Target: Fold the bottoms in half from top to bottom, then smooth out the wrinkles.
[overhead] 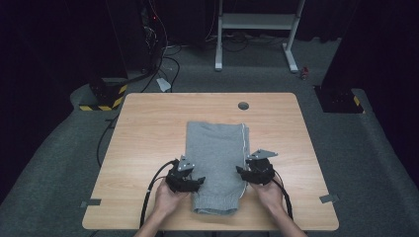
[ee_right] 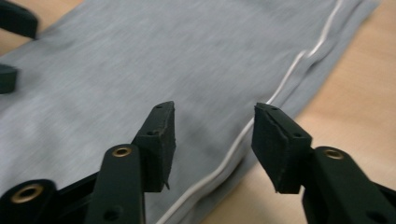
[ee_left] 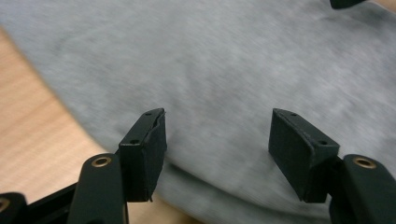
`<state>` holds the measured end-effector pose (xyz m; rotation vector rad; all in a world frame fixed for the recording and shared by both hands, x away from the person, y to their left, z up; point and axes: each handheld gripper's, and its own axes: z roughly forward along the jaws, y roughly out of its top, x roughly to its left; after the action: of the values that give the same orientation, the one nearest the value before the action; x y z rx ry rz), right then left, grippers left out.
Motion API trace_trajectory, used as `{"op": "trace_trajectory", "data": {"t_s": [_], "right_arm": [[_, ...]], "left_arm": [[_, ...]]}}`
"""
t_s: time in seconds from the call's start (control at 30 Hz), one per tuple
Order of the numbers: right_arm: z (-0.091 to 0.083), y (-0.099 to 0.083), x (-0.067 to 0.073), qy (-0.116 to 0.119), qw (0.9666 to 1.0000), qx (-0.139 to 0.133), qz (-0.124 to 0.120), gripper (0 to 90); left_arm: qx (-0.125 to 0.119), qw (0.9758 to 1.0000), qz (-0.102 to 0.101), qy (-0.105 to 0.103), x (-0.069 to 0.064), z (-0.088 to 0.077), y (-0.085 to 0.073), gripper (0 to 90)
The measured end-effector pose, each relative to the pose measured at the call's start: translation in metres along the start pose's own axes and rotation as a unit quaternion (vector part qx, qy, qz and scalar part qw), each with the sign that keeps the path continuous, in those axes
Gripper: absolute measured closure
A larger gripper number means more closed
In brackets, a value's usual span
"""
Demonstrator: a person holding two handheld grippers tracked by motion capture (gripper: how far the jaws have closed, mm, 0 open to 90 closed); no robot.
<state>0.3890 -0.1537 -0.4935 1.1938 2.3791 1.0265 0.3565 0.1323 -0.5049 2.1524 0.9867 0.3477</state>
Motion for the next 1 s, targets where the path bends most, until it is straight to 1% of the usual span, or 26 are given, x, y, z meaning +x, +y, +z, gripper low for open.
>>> {"op": "trace_trajectory", "data": {"t_s": [0.07,0.1,0.13,0.17,0.2,0.23,0.27,0.3,0.33,0.4,0.43,0.53,0.63,0.67,0.73,0.77,0.9,1.0], "right_arm": [[-0.003,-0.008,0.005,0.017,0.9998,0.007,0.008,46.0],[-0.004,-0.011,0.007,0.019,0.9998,0.01,0.004,45.4],[-0.005,-0.016,0.009,0.017,0.9997,0.016,0.003,44.7],[-0.004,-0.017,0.01,0.015,0.9997,0.017,0.004,44.6],[-0.003,-0.021,0.01,0.011,0.9996,0.026,-0.001,44.3],[-0.002,-0.023,0.01,0.007,0.9996,0.029,-0.003,44.1],[0.0,-0.025,0.009,0.007,0.9995,0.03,-0.002,43.9],[0.001,-0.025,0.008,0.009,0.9995,0.03,-0.002,43.7],[0.003,-0.025,0.007,0.011,0.9994,0.03,0.008,43.3],[0.006,-0.024,0.005,0.003,0.9996,0.027,0.007,42.8],[0.007,-0.022,0.004,0.0,0.9997,0.026,0.001,42.8],[0.012,-0.017,0.0,-0.009,0.9996,0.025,0.006,42.6],[0.015,-0.015,-0.005,-0.014,0.9996,0.021,0.01,42.2],[0.015,-0.015,-0.004,-0.014,0.9996,0.022,0.011,42.7],[0.013,-0.016,-0.001,-0.016,0.9996,0.021,0.005,43.7],[0.012,-0.017,0.001,-0.016,0.9996,0.021,-0.001,43.7],[0.007,-0.02,0.005,-0.016,0.9995,0.022,-0.013,43.8],[0.005,-0.022,0.007,-0.012,0.9995,0.025,-0.011,43.9]], "left_arm": [[0.009,0.9999,0.007,0.005,-0.004,0.001,-0.005,36.9],[0.016,0.9998,0.009,0.008,-0.005,0.003,-0.008,37.0],[0.017,0.9998,0.009,0.01,-0.005,0.003,-0.009,37.0],[0.018,0.9998,0.002,0.009,-0.004,0.005,-0.011,37.1],[0.015,0.9999,0.002,0.008,-0.003,0.005,-0.011,37.1],[0.013,0.9998,0.001,0.012,-0.002,0.005,-0.011,37.4],[0.013,0.9999,0.0,0.011,-0.002,0.006,-0.011,37.4],[0.012,0.9998,0.004,0.015,-0.001,0.007,-0.01,37.5],[0.012,0.9998,0.001,0.015,-0.001,0.008,-0.009,37.5],[0.014,0.9997,-0.002,0.02,0.001,0.011,-0.006,37.5],[0.014,0.9997,-0.002,0.022,0.004,0.013,-0.003,37.5],[0.006,0.9995,-0.009,0.028,0.007,0.018,0.0,37.8],[0.005,0.9995,-0.013,0.028,0.006,0.019,0.001,38.2],[0.006,0.9995,-0.011,0.028,0.006,0.019,0.001,38.6],[0.005,0.9997,-0.011,0.023,0.003,0.017,-0.001,38.9],[0.005,0.9997,-0.01,0.021,0.001,0.016,-0.002,38.9],[0.009,0.9998,-0.008,0.015,-0.004,0.012,-0.006,39.0],[0.012,0.9998,-0.005,0.013,-0.007,0.01,-0.007,39.1]]}}
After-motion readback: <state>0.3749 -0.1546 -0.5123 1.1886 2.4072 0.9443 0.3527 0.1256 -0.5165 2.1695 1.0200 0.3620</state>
